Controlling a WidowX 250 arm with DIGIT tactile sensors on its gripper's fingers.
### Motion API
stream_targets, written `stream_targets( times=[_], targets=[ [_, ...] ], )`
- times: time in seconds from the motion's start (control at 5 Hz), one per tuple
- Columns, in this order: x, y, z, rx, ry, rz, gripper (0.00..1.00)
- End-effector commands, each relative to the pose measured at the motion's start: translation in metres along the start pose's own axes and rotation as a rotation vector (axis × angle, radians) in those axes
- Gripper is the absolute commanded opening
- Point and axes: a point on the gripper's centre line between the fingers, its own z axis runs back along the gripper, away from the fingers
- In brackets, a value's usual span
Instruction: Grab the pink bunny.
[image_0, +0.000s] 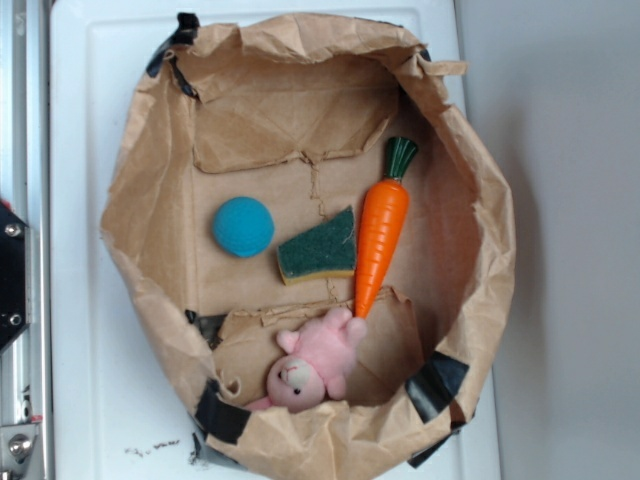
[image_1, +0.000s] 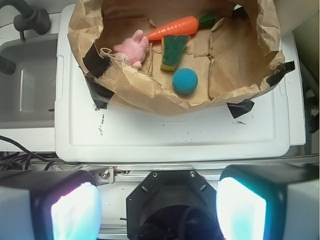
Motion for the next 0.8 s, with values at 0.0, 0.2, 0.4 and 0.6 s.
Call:
stream_targets(
  times=[0.0, 0.2, 0.4, 0.6],
  targets=[
    [0.0, 0.0, 0.0, 0.0, 0.0, 0.0, 1.0],
    [0.008, -0.039, 0.019, 0.017, -0.02, 0.212, 1.0],
    [0.021, -0.067, 0.028, 0.028, -0.008, 0.351, 1.0],
    [0.074, -0.014, -0.025, 0.039, -0.041, 0.572, 1.0]
  ],
)
